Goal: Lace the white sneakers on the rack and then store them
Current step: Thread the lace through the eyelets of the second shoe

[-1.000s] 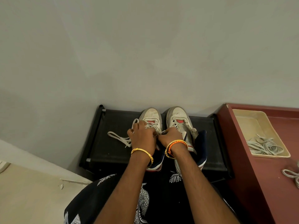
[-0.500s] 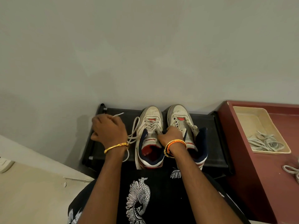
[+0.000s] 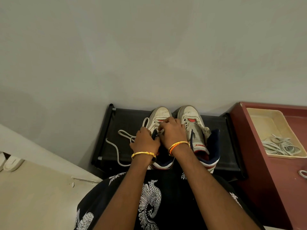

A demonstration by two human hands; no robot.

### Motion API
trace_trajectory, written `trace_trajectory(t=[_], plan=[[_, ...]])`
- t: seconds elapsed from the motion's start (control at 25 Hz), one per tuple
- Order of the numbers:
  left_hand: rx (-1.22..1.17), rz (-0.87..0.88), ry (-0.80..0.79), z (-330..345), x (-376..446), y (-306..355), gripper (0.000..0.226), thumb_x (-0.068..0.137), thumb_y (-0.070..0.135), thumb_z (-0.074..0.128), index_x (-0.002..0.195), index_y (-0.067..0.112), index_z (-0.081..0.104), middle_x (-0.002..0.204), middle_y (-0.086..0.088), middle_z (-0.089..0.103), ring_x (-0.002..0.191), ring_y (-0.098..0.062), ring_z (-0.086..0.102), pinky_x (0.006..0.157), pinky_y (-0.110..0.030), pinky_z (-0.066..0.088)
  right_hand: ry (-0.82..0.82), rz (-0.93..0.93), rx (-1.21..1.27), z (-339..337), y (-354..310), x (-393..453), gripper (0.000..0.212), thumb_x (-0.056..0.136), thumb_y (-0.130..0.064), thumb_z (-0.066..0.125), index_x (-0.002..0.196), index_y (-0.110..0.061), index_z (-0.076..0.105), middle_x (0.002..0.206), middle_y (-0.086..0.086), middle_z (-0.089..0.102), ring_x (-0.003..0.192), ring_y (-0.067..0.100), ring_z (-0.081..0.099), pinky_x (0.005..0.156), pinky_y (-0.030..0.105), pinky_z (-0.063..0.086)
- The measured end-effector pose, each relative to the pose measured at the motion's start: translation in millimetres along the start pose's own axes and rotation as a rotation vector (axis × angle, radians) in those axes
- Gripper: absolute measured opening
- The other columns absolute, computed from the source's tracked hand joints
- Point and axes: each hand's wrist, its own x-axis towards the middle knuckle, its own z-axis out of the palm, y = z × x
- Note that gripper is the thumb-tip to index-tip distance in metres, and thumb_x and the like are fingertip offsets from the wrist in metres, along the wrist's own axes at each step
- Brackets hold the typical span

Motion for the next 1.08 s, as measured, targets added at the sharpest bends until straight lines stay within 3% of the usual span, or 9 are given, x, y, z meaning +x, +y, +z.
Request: trace_trajectory(t=[0.08,0.16,0.36,0.52,0.6,0.68,0.84,0.96,1.08], plan=[[-0.059,0.007,0.055,3,0,0,0.031,0.090,0.031,0.058,0.109,0.010,0.045,0.108,-0.010,0.057,0.093,-0.024,0.056,0.081,-0.037,0.046,0.013,-0.007,-0.002,-1,0,0,0.033,0.089,-0.028,0.060,0.121,-0.020,0.060,0.137,0.005,0.042,0.128,0.027,0.033,0.106,0.042,0.027],[-0.102,-0.003,0.085,5,-3,1,0.033,0.091,0.029,0.056,0.111,0.006,0.044,0.106,-0.013,0.059,0.091,-0.026,0.059,0.071,-0.030,0.043,0.010,-0.032,-0.008,-3,0,-1,0.034,0.088,-0.029,0.060,0.121,-0.021,0.059,0.139,0.005,0.039,0.130,0.027,0.030,0.107,0.043,0.024],[-0.210,-0.072,0.050,11,0,0,0.025,0.094,0.027,0.049,0.103,0.005,0.056,0.103,-0.014,0.060,0.096,-0.029,0.058,0.079,-0.037,0.047,0.009,-0.100,0.027,-5,2,-5,0.030,0.088,-0.033,0.058,0.117,-0.025,0.060,0.145,0.004,0.033,0.135,0.026,0.024,0.111,0.045,0.015],[-0.449,-0.112,-0.036,7,0,-1,0.018,0.094,0.016,0.045,0.081,0.016,0.056,0.078,-0.002,0.056,0.080,-0.019,0.052,0.064,-0.029,0.037,0.041,-0.108,0.005,-1,-2,-2,0.026,0.090,-0.025,0.057,0.115,-0.023,0.063,0.145,0.006,0.033,0.136,0.028,0.024,0.112,0.045,0.018],[-0.478,-0.092,-0.034,8,-1,-2,0.019,0.096,0.016,0.045,0.082,0.018,0.057,0.080,-0.002,0.058,0.083,-0.019,0.055,0.066,-0.027,0.038,0.024,-0.122,0.033,1,-4,0,0.025,0.091,-0.018,0.056,0.114,-0.020,0.066,0.143,0.006,0.037,0.134,0.027,0.028,0.112,0.045,0.022],[-0.355,-0.031,0.016,12,-2,-5,0.017,0.096,0.016,0.045,0.095,0.013,0.062,0.097,-0.008,0.060,0.095,-0.023,0.058,0.075,-0.030,0.045,0.060,-0.111,0.150,3,0,2,0.022,0.087,-0.012,0.060,0.106,-0.016,0.070,0.137,0.007,0.044,0.129,0.027,0.036,0.108,0.044,0.030],[-0.050,0.026,0.124,21,-7,-4,0.030,0.096,0.017,0.042,0.121,0.006,0.054,0.123,-0.014,0.050,0.114,-0.031,0.050,0.094,-0.048,0.044,0.276,0.175,0.517,-2,26,7,0.011,0.084,-0.012,0.063,0.086,-0.005,0.072,0.108,0.011,0.063,0.101,0.028,0.059,0.086,0.038,0.048],[-0.005,0.008,0.130,21,-12,1,0.031,0.097,0.016,0.040,0.124,0.006,0.049,0.127,-0.013,0.047,0.119,-0.030,0.046,0.095,-0.050,0.042,0.267,0.373,0.557,-8,24,9,0.025,0.089,-0.023,0.055,0.074,-0.006,0.063,0.071,0.008,0.061,0.071,0.026,0.056,0.062,0.028,0.040],[-0.048,0.004,0.141,21,-13,1,0.031,0.096,0.016,0.041,0.125,0.006,0.047,0.127,-0.013,0.048,0.119,-0.029,0.046,0.096,-0.049,0.042,0.448,0.552,0.742,-13,26,14,0.012,0.088,-0.019,0.055,0.083,-0.008,0.059,0.077,0.009,0.062,0.071,0.022,0.053,0.064,0.026,0.038]])
